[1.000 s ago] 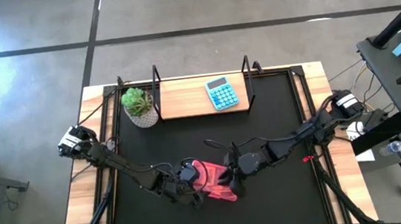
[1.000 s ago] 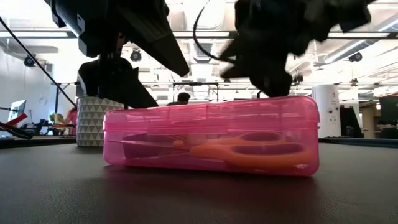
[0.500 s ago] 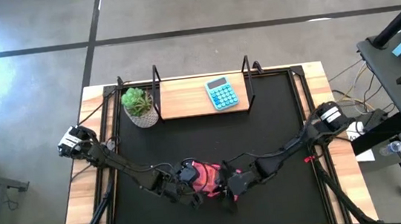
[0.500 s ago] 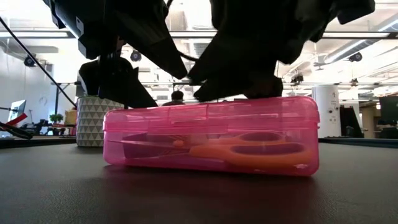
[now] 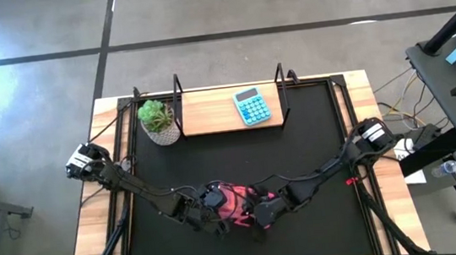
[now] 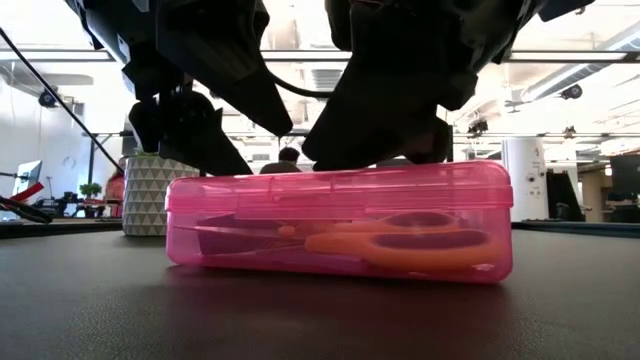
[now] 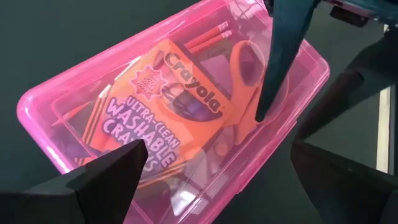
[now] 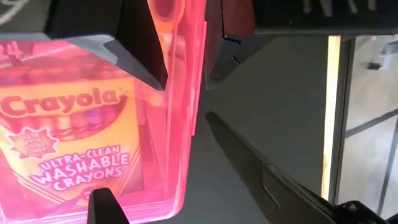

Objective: Pack school essentials
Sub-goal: Close the red supply box

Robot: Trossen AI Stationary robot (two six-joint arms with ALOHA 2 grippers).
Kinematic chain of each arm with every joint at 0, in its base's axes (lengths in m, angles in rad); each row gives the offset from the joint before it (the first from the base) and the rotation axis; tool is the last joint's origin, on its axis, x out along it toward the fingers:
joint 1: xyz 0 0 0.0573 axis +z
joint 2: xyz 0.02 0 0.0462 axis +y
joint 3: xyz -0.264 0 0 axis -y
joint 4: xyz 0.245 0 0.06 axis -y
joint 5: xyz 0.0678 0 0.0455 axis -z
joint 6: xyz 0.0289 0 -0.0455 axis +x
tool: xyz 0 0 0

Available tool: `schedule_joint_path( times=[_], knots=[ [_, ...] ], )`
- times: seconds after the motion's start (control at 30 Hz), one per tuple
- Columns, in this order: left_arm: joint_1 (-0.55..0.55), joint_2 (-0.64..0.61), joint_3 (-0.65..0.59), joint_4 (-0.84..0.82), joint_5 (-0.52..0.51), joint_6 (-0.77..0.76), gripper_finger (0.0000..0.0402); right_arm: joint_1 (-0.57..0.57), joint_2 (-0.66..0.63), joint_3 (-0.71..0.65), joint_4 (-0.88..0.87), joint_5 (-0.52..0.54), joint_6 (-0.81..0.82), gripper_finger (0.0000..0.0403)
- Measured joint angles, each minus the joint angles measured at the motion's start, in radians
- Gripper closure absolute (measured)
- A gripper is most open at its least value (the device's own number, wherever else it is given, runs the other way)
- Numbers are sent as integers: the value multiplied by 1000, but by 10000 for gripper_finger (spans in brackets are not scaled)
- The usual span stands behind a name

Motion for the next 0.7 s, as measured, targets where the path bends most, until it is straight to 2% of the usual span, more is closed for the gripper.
schedule_joint_path(
  times=[0.7],
  knots=[
    [0,99,0,-9,-8,98,13,0,22,-41,-4,-13,-64,294]
  ],
)
